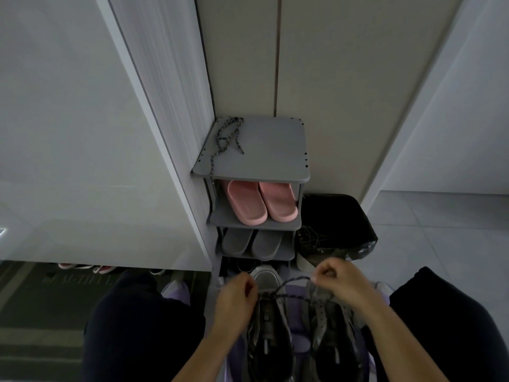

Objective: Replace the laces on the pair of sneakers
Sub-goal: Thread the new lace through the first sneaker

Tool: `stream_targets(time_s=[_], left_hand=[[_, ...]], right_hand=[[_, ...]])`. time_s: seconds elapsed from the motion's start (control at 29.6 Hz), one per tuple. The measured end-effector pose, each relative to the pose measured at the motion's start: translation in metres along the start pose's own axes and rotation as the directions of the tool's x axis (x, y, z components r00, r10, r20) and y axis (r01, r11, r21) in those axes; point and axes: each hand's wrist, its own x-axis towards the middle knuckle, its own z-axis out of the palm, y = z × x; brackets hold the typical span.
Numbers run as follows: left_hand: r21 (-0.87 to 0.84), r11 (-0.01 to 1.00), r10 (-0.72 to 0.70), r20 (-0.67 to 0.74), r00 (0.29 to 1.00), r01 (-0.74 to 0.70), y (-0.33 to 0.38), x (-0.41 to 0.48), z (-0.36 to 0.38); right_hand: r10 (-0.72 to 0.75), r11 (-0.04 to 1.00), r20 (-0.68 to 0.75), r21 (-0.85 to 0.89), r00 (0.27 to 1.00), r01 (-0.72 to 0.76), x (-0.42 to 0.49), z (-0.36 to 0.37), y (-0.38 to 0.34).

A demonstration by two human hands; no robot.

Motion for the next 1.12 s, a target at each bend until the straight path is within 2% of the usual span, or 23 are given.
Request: stream_targets(time_s=[0.03, 0.1, 0.17, 0.27, 0.3, 0.37, 0.44, 0.47, 0.51, 0.54, 0.57, 0.61, 0.68, 0.74, 0.81, 0.84, 0.91, 0.98, 1.12], left_hand=[[-0.058, 0.996, 0.061, -0.034, 0.998, -0.063, 0.012, -0.007, 0.002], [-0.165, 0.969, 0.196, 0.051, 0.979, -0.185, 0.041, -0.022, 0.011], [-0.160, 0.956, 0.278, 0.223, 0.935, -0.246, 0.066, -0.034, 0.028], [-0.141, 0.972, 0.230, 0.401, 0.887, -0.189, 0.082, -0.043, 0.044], [-0.134, 0.974, 0.224, 0.443, 0.868, -0.183, 0.080, -0.046, 0.047], [-0.094, 0.978, 0.209, 0.470, 0.858, -0.187, 0.073, -0.052, 0.044], [-0.115, 0.981, 0.189, 0.434, 0.881, -0.154, 0.061, -0.055, 0.038], [-0.143, 0.980, 0.185, 0.407, 0.895, -0.137, 0.057, -0.056, 0.033], [-0.156, 0.980, 0.174, 0.381, 0.908, -0.122, 0.054, -0.056, 0.029], [-0.148, 0.981, 0.171, 0.356, 0.919, -0.126, 0.051, -0.055, 0.024], [-0.118, 0.983, 0.176, 0.346, 0.922, -0.143, 0.050, -0.055, 0.022], [-0.088, 0.982, 0.189, 0.349, 0.918, -0.169, 0.048, -0.055, 0.020], [-0.042, 0.978, 0.204, 0.343, 0.917, -0.202, 0.045, -0.052, 0.014], [0.023, 0.990, 0.133, 0.198, 0.971, -0.140, 0.037, -0.043, 0.005], [0.061, 0.997, 0.036, 0.038, 0.999, -0.039, 0.022, -0.032, -0.002], [0.095, 0.995, -0.007, 0.040, 0.999, 0.003, 0.015, -0.029, -0.003], [0.156, 0.986, -0.090, 0.144, 0.985, 0.067, 0.005, -0.025, 0.003], [0.103, 0.986, -0.149, 0.196, 0.969, 0.131, 0.000, -0.024, 0.011], [0.015, 0.988, -0.151, 0.155, 0.976, 0.151, -0.001, -0.025, 0.020]], right_hand=[[0.017, 0.965, 0.028, 0.263, 0.999, -0.024, -0.003, -0.006, -0.004], [0.048, 0.732, 0.061, 0.677, 0.997, -0.077, -0.006, -0.013, -0.010], [0.057, 0.556, 0.091, 0.824, 0.994, -0.107, -0.006, -0.018, -0.013], [0.057, 0.509, 0.068, 0.856, 0.996, -0.087, -0.004, -0.025, -0.009], [0.078, 0.538, 0.034, 0.840, 0.996, -0.070, -0.002, -0.027, -0.004], [0.138, 0.696, -0.069, 0.717, 0.988, -0.047, 0.004, -0.033, 0.015], [0.168, 0.900, -0.167, 0.428, 0.972, -0.083, 0.010, -0.037, 0.037], [0.159, 0.973, -0.182, 0.193, 0.970, -0.124, 0.012, -0.036, 0.045], [0.143, 0.986, -0.170, -0.065, 0.975, -0.156, 0.011, -0.032, 0.051], [0.111, 0.944, -0.181, -0.288, 0.977, -0.161, 0.008, -0.027, 0.054], [0.037, 0.891, -0.213, -0.435, 0.976, -0.129, 0.005, -0.019, 0.052], [-0.078, 0.860, -0.234, -0.508, 0.969, -0.054, 0.001, -0.010, 0.046], [-0.314, 0.839, -0.176, -0.510, 0.933, 0.186, -0.005, 0.013, 0.027], [-0.376, 0.833, -0.045, -0.455, 0.925, 0.316, -0.002, 0.037, 0.011], [-0.360, 0.829, 0.026, -0.449, 0.932, 0.333, 0.008, 0.056, 0.005], [-0.348, 0.827, 0.053, -0.454, 0.936, 0.333, 0.015, 0.062, 0.003], [-0.293, 0.810, 0.163, -0.481, 0.942, 0.335, 0.026, 0.067, -0.002], [-0.225, 0.832, 0.281, -0.443, 0.933, 0.334, 0.034, 0.067, -0.007], [-0.135, 0.862, 0.396, -0.406, 0.908, 0.305, 0.042, 0.063, -0.014]])
